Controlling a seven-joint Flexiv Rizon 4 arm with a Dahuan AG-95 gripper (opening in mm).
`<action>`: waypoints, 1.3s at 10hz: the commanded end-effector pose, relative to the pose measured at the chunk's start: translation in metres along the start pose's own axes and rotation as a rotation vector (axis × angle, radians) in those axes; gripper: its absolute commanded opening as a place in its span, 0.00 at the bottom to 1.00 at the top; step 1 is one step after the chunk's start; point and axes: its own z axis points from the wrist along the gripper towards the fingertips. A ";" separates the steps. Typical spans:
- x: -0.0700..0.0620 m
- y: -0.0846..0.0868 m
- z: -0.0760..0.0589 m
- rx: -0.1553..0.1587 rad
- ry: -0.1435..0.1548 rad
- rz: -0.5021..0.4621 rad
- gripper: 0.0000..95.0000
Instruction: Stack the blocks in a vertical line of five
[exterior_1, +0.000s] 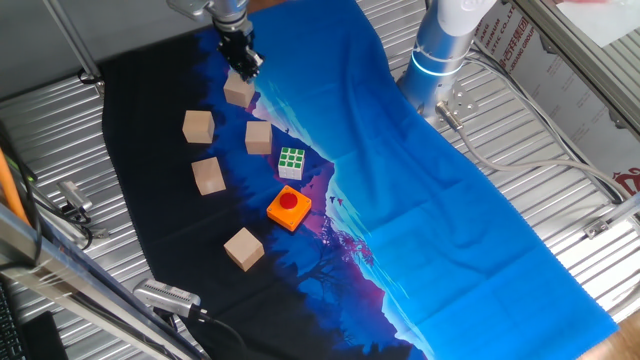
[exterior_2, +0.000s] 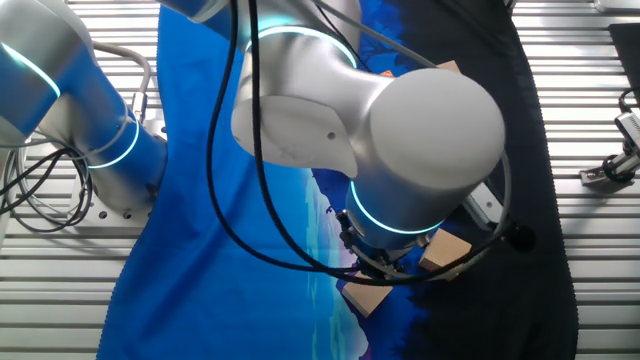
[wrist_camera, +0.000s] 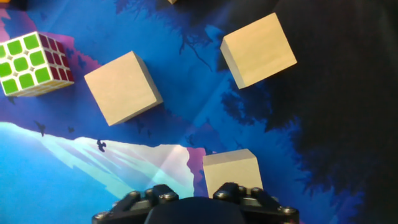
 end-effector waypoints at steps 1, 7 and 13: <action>0.001 0.000 0.000 0.005 -0.001 0.027 0.00; -0.005 -0.027 0.015 0.036 -0.025 -0.060 0.00; -0.018 -0.032 0.007 0.024 -0.062 -0.025 1.00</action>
